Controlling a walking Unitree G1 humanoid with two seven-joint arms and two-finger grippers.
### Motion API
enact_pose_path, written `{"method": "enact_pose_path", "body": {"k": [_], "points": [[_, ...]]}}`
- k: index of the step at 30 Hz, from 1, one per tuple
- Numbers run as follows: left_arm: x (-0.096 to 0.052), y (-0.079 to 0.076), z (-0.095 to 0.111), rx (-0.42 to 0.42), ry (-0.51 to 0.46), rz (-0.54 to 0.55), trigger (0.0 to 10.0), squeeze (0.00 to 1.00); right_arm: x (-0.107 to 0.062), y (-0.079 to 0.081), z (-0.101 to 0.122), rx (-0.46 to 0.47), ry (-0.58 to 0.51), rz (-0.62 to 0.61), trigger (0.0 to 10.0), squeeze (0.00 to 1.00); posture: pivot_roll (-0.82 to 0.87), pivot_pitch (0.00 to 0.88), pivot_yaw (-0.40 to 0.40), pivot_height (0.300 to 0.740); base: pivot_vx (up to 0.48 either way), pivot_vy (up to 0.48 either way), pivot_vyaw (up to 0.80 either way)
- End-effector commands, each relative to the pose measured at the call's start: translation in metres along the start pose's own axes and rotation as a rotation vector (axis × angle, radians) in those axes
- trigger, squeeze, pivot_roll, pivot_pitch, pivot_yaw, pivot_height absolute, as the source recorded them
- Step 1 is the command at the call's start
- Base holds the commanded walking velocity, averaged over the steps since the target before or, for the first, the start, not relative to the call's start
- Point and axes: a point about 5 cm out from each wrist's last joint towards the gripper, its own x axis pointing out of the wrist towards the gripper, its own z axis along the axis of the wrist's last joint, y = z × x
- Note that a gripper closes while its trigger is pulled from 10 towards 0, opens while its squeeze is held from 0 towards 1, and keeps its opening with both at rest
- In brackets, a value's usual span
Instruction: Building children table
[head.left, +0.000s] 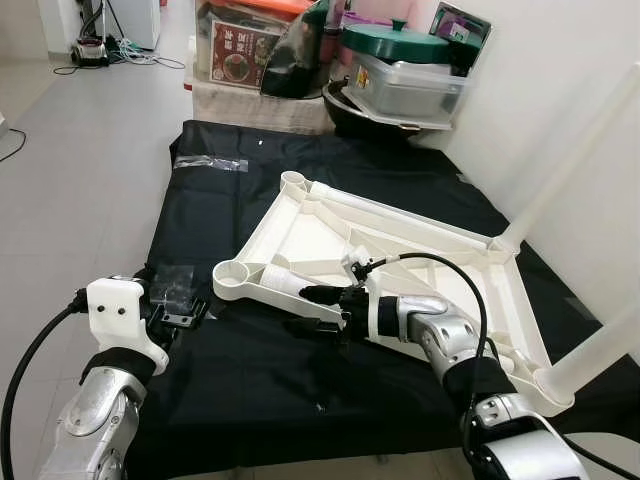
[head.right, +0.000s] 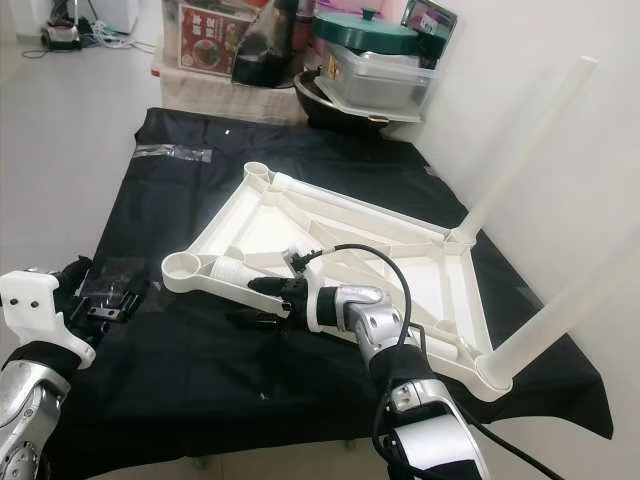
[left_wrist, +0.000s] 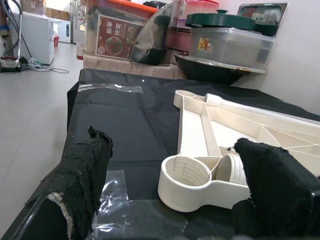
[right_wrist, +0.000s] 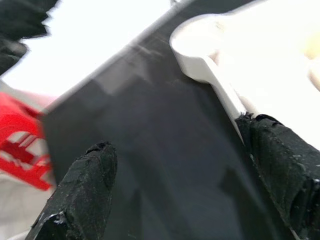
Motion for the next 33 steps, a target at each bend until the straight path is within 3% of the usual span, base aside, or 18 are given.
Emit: {"method": "enact_pose_path", "body": {"k": [1, 8, 16, 21, 22, 23, 25, 26, 29, 30, 31, 33], "points": [[0.000, -0.004, -0.004, -0.015, 0.009, -0.013, 10.0, 0.00, -0.004, -0.004, -0.008, -0.011, 0.055, -0.046, 10.0, 0.00, 0.16, 0.000, -0.217, 0.740, 0.000, 0.000, 0.00], [0.000, -0.005, -0.004, -0.017, 0.007, -0.013, 10.0, 0.00, -0.006, -0.013, -0.010, -0.002, 0.089, -0.151, 10.0, 0.00, 0.17, 0.000, -0.219, 0.740, 0.000, 0.000, 0.00], [0.000, -0.005, -0.003, -0.017, 0.003, -0.010, 10.0, 0.00, -0.006, -0.010, -0.017, -0.015, 0.133, -0.098, 10.0, 0.00, 0.17, 0.000, -0.226, 0.740, 0.000, 0.000, 0.00], [0.002, -0.004, -0.003, -0.017, 0.005, -0.015, 10.0, 0.00, -0.013, -0.010, -0.038, -0.130, 0.372, -0.047, 10.0, 0.00, 0.16, 0.000, -0.216, 0.740, 0.000, 0.000, 0.00], [0.002, -0.004, -0.003, -0.017, 0.005, -0.015, 10.0, 0.00, -0.013, -0.010, -0.038, -0.130, 0.372, -0.047, 10.0, 0.00, 0.16, 0.000, -0.216, 0.740, 0.000, 0.000, 0.00], [0.002, -0.005, -0.003, -0.017, 0.006, -0.018, 10.0, 0.00, -0.016, -0.012, -0.040, -0.139, 0.425, -0.054, 9.1, 0.00, 0.16, 0.000, -0.218, 0.740, 0.000, 0.000, 0.00], [0.002, -0.005, -0.004, -0.017, 0.006, -0.021, 10.0, 0.00, -0.021, -0.018, -0.039, -0.172, 0.484, -0.069, 0.0, 0.00, 0.16, 0.000, -0.223, 0.740, 0.000, 0.000, 0.00], [0.003, -0.005, -0.003, -0.017, 0.005, -0.020, 10.0, 0.00, -0.027, -0.022, -0.037, -0.226, 0.531, -0.067, 0.0, 0.00, 0.16, 0.000, -0.223, 0.740, 0.000, 0.000, 0.00], [0.002, -0.005, -0.003, -0.017, 0.004, -0.019, 10.0, 0.00, -0.029, -0.023, -0.036, -0.251, 0.553, -0.060, 0.0, 0.00, 0.16, 0.000, -0.227, 0.740, 0.000, 0.000, 0.00], [0.002, -0.005, -0.003, -0.016, 0.003, -0.018, 10.0, 0.00, -0.032, -0.023, -0.036, -0.290, 0.583, -0.032, 0.0, 0.00, 0.16, 0.000, -0.231, 0.740, 0.000, 0.000, 0.00], [0.002, -0.005, -0.003, -0.017, 0.002, -0.016, 10.0, 0.00, -0.040, -0.020, -0.037, -0.404, 0.651, 0.079, 0.0, 0.00, 0.16, 0.000, -0.233, 0.740, 0.000, 0.000, 0.00], [0.002, -0.006, -0.003, -0.017, 0.001, -0.015, 10.0, 0.00, -0.043, -0.018, -0.038, -0.449, 0.679, 0.128, 0.0, 0.00, 0.16, 0.000, -0.233, 0.740, 0.000, 0.000, 0.00]]}}
